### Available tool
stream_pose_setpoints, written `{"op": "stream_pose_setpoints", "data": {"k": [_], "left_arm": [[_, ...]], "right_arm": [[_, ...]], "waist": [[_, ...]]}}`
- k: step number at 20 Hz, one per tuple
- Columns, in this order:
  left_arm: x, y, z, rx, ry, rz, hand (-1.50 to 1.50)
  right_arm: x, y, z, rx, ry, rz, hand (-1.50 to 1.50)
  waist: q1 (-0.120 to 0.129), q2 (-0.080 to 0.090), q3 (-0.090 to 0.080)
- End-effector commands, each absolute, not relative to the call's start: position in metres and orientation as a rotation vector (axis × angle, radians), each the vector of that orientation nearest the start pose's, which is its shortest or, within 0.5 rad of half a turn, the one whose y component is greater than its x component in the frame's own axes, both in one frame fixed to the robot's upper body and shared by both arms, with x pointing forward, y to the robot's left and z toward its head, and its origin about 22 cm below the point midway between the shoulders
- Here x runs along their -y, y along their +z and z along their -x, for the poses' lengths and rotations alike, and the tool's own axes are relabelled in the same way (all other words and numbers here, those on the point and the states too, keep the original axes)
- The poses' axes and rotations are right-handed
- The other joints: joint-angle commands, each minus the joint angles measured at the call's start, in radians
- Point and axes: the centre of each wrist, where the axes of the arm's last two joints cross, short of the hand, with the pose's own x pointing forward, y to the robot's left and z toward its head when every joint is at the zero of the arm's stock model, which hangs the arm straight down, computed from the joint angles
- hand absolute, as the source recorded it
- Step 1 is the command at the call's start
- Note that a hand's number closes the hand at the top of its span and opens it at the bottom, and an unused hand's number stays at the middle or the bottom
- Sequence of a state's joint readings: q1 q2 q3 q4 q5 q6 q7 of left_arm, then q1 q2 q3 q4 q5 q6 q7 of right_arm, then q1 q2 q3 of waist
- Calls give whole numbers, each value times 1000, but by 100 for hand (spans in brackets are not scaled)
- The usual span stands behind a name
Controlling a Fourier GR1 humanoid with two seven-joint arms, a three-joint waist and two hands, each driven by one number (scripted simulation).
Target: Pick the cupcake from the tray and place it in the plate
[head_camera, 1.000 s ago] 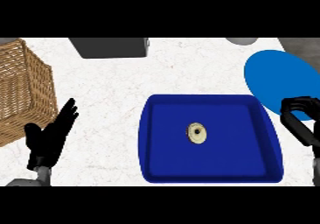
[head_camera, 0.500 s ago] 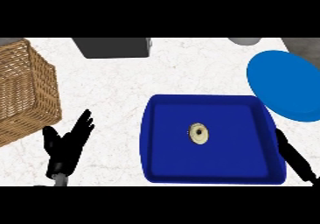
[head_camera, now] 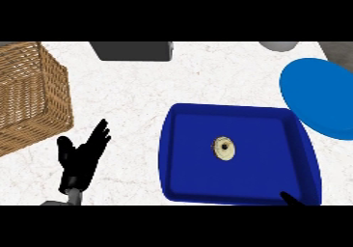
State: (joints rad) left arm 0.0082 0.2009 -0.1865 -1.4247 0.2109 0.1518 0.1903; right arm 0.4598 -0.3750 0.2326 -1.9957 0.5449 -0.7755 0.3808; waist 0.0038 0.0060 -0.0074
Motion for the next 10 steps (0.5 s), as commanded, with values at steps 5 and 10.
{"op": "stream_pose_setpoints", "data": {"k": [5,10], "left_arm": [[-231,-34,-243,1181,-17,14,0],[-238,-38,-228,1184,-32,12,0]], "right_arm": [[228,65,-137,1105,210,1014,-150],[178,83,-176,1033,272,1012,-150]], "waist": [[17,3,1],[22,-2,5]]}}
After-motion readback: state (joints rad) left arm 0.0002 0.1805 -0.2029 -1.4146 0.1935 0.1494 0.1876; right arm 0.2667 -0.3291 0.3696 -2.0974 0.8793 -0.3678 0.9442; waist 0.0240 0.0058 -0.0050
